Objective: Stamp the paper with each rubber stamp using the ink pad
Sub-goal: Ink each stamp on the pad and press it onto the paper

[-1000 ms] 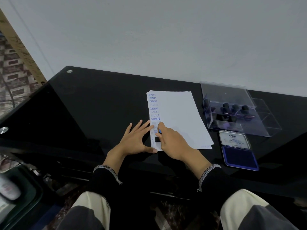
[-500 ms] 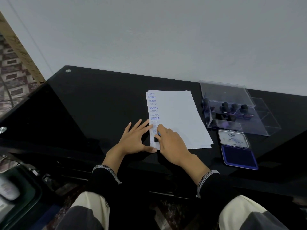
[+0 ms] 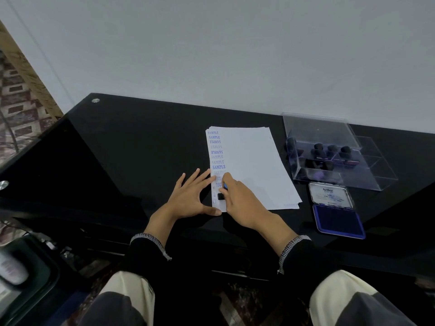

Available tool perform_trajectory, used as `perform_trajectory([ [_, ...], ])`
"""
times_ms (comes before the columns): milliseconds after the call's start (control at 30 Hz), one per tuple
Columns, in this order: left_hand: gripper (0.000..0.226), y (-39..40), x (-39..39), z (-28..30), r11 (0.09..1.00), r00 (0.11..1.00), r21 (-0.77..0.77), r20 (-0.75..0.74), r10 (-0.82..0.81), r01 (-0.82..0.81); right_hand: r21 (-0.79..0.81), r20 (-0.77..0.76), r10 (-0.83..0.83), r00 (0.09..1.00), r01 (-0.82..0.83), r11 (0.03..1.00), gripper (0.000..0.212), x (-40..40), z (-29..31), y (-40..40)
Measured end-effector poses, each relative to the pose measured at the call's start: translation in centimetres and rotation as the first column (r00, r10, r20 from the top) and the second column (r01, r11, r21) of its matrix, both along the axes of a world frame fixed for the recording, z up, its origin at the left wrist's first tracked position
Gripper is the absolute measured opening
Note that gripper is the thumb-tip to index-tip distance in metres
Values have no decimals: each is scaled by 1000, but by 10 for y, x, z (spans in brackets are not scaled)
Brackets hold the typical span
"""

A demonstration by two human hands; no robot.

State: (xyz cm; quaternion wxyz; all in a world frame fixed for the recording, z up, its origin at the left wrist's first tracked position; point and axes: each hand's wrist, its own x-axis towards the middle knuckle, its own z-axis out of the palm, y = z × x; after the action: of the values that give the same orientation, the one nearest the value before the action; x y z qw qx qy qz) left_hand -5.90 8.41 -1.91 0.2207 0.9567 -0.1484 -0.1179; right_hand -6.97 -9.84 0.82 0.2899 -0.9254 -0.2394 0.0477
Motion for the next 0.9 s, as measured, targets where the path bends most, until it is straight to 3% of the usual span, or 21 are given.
perform_trajectory([
  [100, 120, 0, 0, 1, 1000, 1000, -8, 2, 0, 0, 63, -36, -16, 999, 18, 998, 12, 0, 0, -1],
  [233, 119, 0, -1, 0, 999, 1000, -37, 9, 8, -8, -57, 57, 18, 998, -14, 998, 6, -1, 0, 1],
  [333, 119, 0, -1, 0, 999, 1000, -44, 10, 11, -11, -145, 91, 15, 996, -1, 990, 16, -2, 0, 3],
  [733, 121, 1, 0, 0, 999, 1000, -35, 8, 7, -7, -49, -7, 25, 1000, -25, 998, 9, 8, 4, 4],
  [900, 120, 0, -1, 1, 999, 1000, -40, 9, 12, -12, -48, 69, -4, 998, 7, 999, 11, -3, -3, 3],
])
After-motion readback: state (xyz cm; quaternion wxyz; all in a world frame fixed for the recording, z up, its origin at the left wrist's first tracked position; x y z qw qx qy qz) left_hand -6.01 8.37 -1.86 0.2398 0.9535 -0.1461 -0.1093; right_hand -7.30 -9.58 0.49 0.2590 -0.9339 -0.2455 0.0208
